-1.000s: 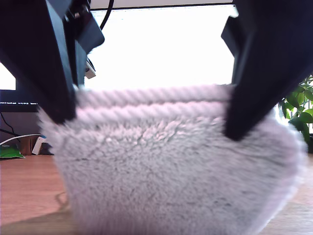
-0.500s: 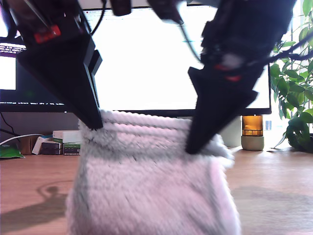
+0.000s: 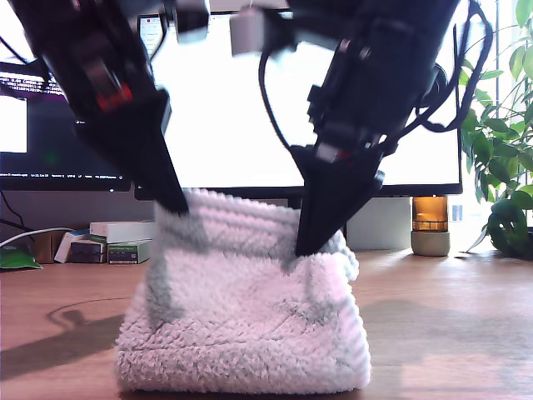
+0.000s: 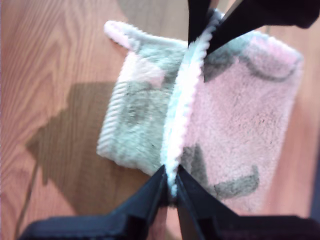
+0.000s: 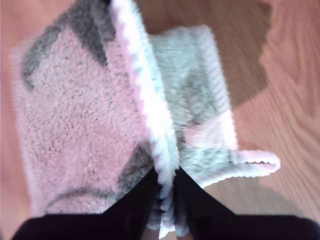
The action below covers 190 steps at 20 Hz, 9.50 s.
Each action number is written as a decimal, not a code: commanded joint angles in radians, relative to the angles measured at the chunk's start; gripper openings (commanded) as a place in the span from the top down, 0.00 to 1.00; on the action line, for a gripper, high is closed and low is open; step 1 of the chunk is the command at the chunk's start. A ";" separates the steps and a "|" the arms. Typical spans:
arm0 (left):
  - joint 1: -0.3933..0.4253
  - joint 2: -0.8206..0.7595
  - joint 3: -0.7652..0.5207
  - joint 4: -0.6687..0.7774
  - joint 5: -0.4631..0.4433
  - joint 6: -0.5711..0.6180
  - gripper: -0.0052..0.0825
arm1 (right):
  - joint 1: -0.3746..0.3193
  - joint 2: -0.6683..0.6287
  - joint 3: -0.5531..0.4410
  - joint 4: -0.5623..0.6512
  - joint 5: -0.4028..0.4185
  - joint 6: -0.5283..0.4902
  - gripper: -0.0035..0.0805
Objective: Fold the tea towel to a neat square and place it to the right
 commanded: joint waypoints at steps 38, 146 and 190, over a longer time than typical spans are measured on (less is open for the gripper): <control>0.097 0.102 -0.023 0.092 -0.052 -0.109 0.93 | -0.045 0.142 0.260 -0.150 0.072 0.006 0.46; 0.117 -0.768 -0.582 0.522 0.087 -0.544 0.97 | -0.040 0.342 0.020 0.147 -0.160 0.353 0.96; 0.117 -0.768 -0.582 0.512 0.188 -0.527 0.97 | -0.340 -0.405 -0.463 -0.071 0.378 1.086 0.96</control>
